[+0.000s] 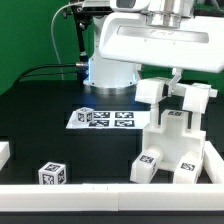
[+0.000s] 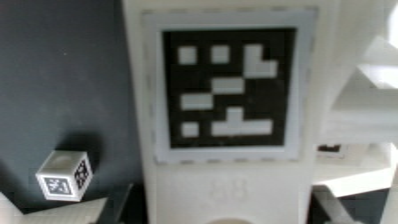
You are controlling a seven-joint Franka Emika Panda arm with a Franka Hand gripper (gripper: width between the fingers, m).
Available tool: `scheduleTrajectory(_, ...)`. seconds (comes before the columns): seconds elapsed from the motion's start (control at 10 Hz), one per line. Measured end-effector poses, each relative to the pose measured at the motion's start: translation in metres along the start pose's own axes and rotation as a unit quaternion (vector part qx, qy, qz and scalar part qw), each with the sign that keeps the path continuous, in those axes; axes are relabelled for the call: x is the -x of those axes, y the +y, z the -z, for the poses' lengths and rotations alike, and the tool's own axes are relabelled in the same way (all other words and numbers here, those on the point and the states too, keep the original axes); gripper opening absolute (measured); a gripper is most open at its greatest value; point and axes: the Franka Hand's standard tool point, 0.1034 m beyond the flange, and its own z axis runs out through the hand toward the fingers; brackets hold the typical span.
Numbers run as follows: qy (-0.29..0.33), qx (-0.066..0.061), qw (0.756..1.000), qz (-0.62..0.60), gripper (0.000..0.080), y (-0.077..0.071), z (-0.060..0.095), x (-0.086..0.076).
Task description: Assemble chair
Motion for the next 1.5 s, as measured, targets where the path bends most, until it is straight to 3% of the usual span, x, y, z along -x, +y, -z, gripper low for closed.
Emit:
scheduleTrajectory(0.5,0.0,0.0,1.0,-0.008,0.0287,0.0,0.0,0.0)
scheduleTrajectory(0.7,-0.004,-0.01,0.999,-0.039,0.0287,0.012,-0.006,-0.002)
scheduleTrajectory(0.9,-0.003,-0.01,0.999,-0.043,0.0287,0.024,-0.011,-0.007)
scheduleTrajectory(1.5,-0.002,-0.011,0.999,-0.043,0.0287,0.033,-0.025,-0.008)
